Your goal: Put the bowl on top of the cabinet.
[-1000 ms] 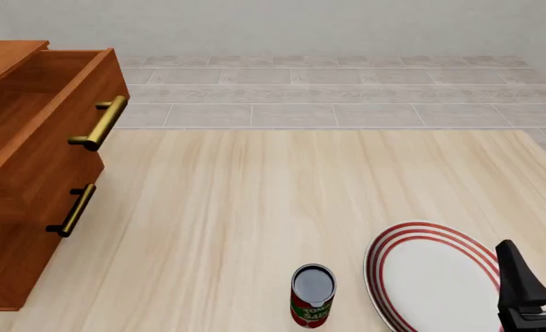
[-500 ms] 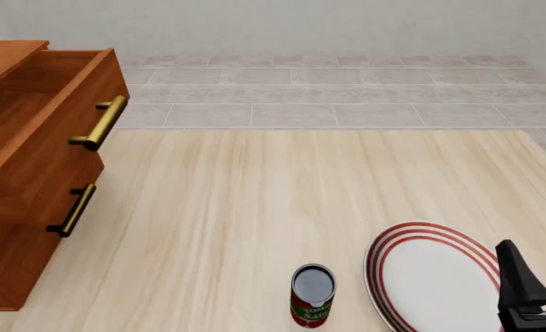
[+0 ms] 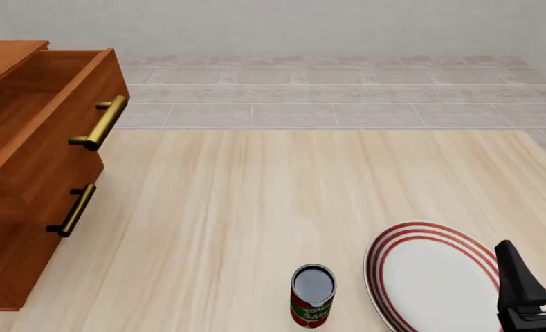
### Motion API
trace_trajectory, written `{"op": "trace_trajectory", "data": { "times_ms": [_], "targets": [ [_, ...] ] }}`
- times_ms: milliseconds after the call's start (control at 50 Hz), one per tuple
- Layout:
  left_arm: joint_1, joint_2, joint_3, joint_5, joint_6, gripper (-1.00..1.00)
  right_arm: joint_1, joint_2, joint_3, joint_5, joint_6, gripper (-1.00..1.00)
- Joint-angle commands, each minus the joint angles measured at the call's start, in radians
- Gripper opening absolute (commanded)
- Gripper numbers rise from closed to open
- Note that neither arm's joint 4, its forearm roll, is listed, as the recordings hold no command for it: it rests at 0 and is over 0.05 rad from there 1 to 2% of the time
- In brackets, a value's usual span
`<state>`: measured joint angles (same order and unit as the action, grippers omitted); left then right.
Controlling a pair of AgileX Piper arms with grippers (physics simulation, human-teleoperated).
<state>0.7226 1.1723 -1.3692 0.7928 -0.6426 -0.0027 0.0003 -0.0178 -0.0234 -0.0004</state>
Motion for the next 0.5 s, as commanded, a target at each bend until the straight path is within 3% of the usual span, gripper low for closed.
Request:
{"op": "trace_trajectory", "data": {
  "times_ms": [20, 500],
  "targets": [
    [-0.002, 0.005, -0.002, -0.005, 0.003, -1.00, 0.001, 0.000, -0.001, 0.002, -0.002, 1.00],
    [-0.009, 0.006, 0.012, -0.017, -0.009, -1.00, 0.002, 0.000, -0.001, 0.002, -0.004, 1.00]
  ]
}}
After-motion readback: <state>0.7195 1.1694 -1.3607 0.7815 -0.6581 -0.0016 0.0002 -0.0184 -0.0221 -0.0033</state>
